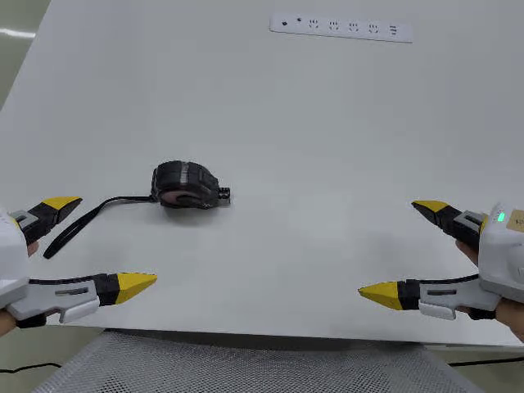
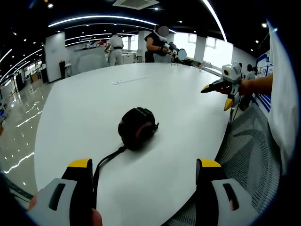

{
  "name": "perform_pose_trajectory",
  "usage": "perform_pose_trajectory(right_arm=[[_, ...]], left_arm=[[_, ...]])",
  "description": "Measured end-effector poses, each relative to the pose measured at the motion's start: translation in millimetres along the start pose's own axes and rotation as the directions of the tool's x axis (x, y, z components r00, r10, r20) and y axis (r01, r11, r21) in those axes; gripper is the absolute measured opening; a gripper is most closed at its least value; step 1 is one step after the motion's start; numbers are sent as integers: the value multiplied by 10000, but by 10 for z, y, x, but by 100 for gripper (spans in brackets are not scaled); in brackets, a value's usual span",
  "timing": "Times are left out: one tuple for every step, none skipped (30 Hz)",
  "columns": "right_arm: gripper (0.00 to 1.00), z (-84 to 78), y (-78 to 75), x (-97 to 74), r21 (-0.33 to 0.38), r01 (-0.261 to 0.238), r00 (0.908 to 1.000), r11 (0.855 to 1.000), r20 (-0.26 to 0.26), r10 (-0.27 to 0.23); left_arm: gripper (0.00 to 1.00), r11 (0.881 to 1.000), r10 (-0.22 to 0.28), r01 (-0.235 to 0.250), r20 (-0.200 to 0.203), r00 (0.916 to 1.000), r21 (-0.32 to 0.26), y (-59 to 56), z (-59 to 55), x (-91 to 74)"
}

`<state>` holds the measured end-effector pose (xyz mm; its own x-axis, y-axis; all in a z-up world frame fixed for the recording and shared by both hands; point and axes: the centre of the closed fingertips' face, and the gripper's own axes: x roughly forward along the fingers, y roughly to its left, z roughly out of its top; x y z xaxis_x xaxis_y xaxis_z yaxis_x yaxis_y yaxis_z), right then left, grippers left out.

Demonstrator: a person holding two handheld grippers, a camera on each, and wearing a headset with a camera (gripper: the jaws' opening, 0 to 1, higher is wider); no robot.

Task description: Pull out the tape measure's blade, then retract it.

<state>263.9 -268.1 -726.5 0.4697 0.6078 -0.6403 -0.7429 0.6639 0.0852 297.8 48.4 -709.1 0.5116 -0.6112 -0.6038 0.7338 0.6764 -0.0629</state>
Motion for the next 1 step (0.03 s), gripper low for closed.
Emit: perform_pose_trajectory(right_arm=[[95,-3,1,2,-4,-2,10000,10000,-4,2]], left_arm=[[88,10000,26,-26,27,10000,-3,0,7,-2]])
